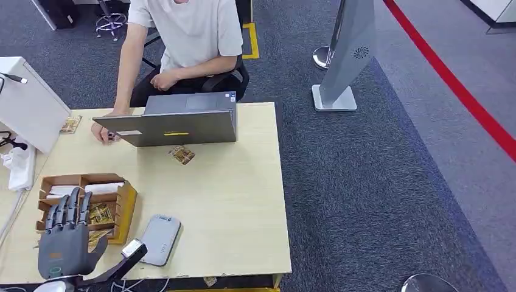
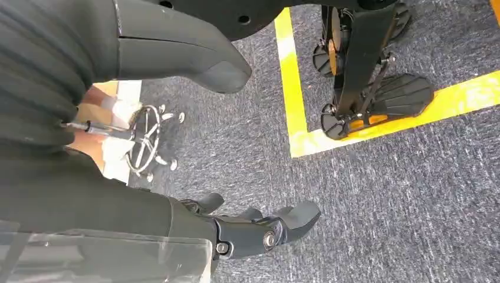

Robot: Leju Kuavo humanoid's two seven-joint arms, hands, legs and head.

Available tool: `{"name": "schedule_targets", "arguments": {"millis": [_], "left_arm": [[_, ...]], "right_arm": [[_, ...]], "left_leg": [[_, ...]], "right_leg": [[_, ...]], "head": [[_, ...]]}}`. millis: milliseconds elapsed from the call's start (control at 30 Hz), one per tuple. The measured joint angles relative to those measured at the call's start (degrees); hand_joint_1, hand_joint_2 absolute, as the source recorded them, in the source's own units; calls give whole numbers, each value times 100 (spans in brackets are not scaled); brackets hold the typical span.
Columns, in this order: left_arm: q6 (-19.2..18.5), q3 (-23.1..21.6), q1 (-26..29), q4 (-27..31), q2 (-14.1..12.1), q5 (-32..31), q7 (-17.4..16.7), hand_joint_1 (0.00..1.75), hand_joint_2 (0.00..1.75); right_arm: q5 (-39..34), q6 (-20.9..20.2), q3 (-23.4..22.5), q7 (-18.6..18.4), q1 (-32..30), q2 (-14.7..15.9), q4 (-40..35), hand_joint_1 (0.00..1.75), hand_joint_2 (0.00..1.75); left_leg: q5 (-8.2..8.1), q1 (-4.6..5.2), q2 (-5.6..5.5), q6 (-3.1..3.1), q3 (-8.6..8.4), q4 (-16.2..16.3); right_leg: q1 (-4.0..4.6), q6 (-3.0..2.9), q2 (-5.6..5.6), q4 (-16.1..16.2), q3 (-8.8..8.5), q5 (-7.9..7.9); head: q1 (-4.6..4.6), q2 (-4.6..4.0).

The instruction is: Pass the card to the sensor for recognition and then transmit it.

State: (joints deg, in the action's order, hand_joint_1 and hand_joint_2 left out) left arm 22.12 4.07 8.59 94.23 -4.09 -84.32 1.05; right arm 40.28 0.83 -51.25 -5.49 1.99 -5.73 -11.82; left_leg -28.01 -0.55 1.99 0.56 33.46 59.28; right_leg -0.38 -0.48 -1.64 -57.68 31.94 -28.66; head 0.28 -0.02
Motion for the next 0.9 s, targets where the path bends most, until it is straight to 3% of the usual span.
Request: {"name": "schedule_targets", "arguments": {"millis": [900], "left_arm": [[-347,277,-175,0,393,-129,188,0,175]], "right_arm": [[103,9,-63,-11,15,0,-26,0,175]], "left_leg": [[0,0,0,0,0,0]], "right_leg": [[0,0,0,0,0,0]], "head": [[0,0]]}}
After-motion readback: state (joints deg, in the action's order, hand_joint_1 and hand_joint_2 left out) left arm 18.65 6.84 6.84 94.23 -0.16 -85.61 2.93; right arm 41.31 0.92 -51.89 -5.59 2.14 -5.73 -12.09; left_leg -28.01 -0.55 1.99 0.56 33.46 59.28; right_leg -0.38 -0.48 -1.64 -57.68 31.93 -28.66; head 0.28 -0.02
